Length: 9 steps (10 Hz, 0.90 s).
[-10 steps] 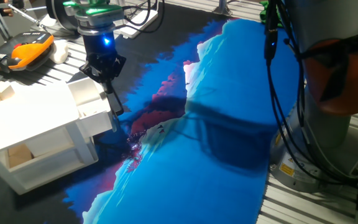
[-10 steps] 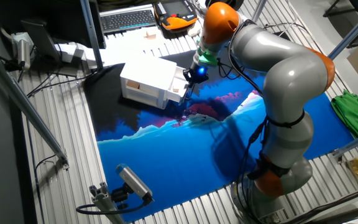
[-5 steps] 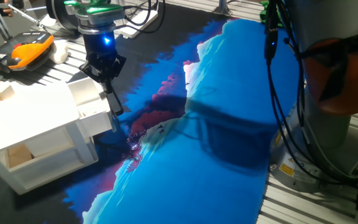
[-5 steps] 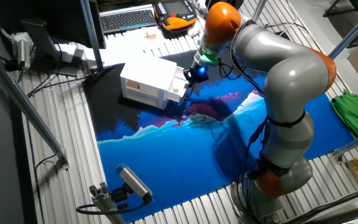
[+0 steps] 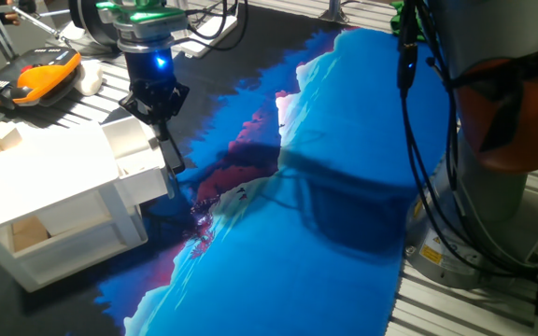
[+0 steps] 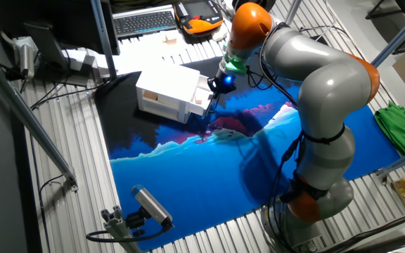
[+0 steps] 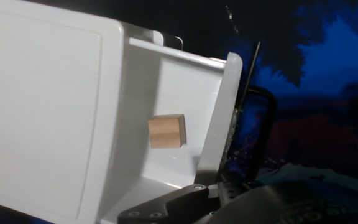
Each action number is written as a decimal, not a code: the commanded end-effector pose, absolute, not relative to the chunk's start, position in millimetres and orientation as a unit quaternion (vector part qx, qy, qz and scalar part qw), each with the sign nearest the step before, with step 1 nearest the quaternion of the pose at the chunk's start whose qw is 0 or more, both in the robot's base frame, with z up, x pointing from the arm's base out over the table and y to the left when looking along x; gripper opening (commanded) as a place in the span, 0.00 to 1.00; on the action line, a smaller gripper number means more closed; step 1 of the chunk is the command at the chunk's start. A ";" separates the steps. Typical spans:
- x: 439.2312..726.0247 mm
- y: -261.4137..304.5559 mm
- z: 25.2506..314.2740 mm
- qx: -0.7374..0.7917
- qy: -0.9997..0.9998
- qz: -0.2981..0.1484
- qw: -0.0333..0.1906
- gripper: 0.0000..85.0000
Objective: Use the gripper to push and close the drawer
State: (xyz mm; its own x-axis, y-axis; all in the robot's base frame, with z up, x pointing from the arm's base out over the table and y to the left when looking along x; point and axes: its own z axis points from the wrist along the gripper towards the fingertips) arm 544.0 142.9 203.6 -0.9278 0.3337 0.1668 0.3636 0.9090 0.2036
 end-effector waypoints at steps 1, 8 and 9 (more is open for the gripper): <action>544.1 143.0 203.5 -0.179 -0.975 -0.117 0.064 0.00; 544.2 143.1 203.3 -0.176 -0.976 -0.109 0.071 0.00; 545.0 142.4 202.4 -0.176 -0.976 -0.110 0.071 0.00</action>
State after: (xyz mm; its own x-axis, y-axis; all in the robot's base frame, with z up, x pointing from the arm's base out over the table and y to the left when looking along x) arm 545.0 142.0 202.1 -0.9279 0.3285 0.1761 0.3594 0.9139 0.1888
